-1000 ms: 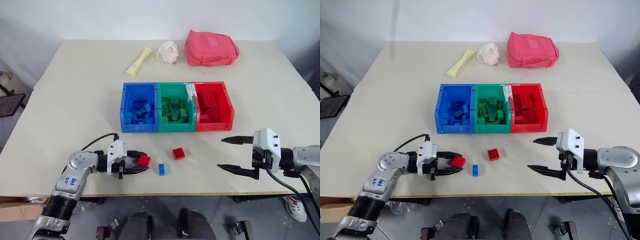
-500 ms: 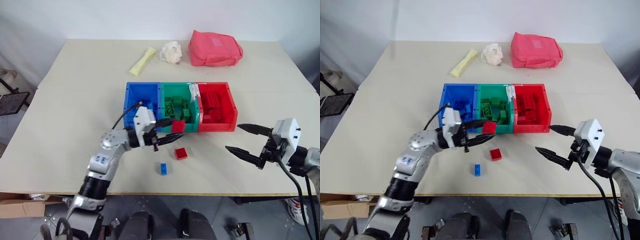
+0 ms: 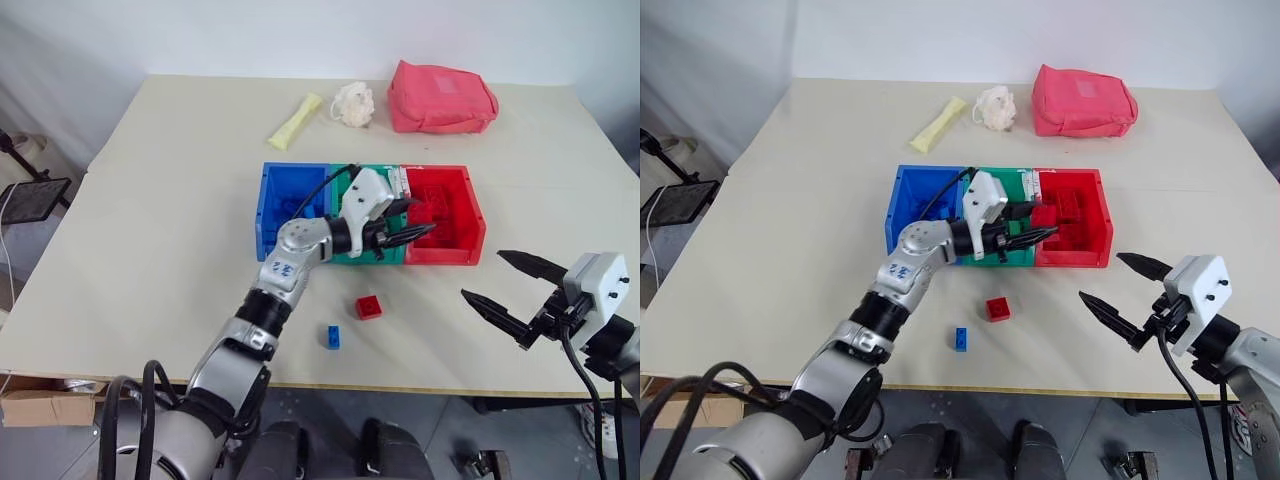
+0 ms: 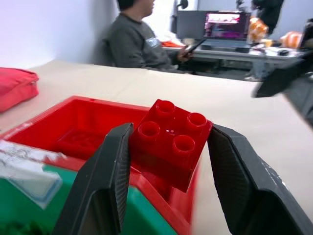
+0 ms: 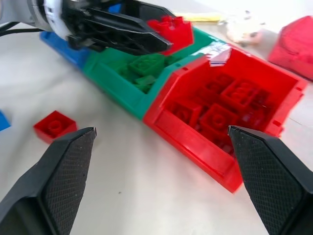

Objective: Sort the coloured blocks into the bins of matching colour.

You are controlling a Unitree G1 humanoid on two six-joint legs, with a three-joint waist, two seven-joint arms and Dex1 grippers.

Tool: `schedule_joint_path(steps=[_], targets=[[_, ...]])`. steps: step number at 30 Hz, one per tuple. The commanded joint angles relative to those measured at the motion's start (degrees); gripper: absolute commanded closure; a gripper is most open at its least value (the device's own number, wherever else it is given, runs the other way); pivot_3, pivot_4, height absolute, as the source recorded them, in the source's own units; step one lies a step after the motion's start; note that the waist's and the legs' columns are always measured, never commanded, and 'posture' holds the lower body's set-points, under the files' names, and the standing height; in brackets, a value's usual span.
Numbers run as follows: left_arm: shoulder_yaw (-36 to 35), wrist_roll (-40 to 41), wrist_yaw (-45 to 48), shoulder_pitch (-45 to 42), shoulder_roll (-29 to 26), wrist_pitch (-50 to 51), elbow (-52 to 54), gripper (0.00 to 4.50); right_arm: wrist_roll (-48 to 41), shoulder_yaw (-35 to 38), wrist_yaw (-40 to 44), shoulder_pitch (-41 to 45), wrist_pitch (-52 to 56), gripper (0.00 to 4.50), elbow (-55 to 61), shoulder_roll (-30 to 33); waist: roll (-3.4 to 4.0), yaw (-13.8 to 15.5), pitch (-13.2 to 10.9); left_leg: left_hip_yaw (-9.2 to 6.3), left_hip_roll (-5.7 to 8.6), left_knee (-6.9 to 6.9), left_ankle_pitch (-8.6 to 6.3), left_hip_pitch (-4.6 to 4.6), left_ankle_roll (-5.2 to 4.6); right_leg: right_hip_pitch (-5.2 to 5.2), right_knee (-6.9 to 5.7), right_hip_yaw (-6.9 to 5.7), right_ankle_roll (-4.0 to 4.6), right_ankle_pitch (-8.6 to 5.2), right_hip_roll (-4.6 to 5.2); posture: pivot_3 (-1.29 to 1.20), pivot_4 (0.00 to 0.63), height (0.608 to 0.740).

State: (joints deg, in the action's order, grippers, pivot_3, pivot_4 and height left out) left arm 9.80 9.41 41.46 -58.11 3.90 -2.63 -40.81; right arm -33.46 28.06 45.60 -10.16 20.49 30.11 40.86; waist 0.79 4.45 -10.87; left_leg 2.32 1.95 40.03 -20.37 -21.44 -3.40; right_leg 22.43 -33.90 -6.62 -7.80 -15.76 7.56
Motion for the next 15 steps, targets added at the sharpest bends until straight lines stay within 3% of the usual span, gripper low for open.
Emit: schedule_joint_path(steps=[1,5,13,15], targets=[[-1.39,-1.73,-3.05,-4.91,2.45,-5.55,-6.50,2.48,-1.20,2.75,-2.59,-0.15,-0.41,0.00,3.21,-0.93,0.00,0.01,0.00,0.01,0.04,-0.01,0.01,0.00,-0.01,0.01,0.00,0.02,-0.02,0.01,0.03,0.00,0.150,0.740],[-2.75,-2.99,-5.97,-9.87,4.35,-8.78,-14.76,2.48,-0.76,2.60,-6.04,1.45,-0.56,0.00,3.57,-2.00,-0.01,-0.08,-0.01,0.01,0.03,-0.04,0.01,0.00,-0.02,0.03,0.01,0.00,-0.04,0.02,0.02,0.00,0.150,0.740],[-4.39,-5.47,-9.86,-16.03,6.36,-13.26,-24.96,0.12,0.33,2.06,-9.47,5.56,-1.42,0.00,1.52,-2.61,-0.03,0.01,-0.02,0.03,0.04,-0.08,0.03,-0.03,-0.06,0.07,0.00,-0.03,-0.06,0.03,0.03,0.00,0.150,0.740],[-4.94,-5.48,-8.98,-16.24,6.46,-13.83,-25.47,0.05,0.35,1.77,-9.29,6.28,-1.38,0.00,1.05,-2.32,-0.04,-0.01,-0.02,0.03,0.08,-0.08,0.04,-0.06,-0.07,0.07,0.01,-0.03,-0.10,0.06,0.04,0.00,0.150,0.740]])
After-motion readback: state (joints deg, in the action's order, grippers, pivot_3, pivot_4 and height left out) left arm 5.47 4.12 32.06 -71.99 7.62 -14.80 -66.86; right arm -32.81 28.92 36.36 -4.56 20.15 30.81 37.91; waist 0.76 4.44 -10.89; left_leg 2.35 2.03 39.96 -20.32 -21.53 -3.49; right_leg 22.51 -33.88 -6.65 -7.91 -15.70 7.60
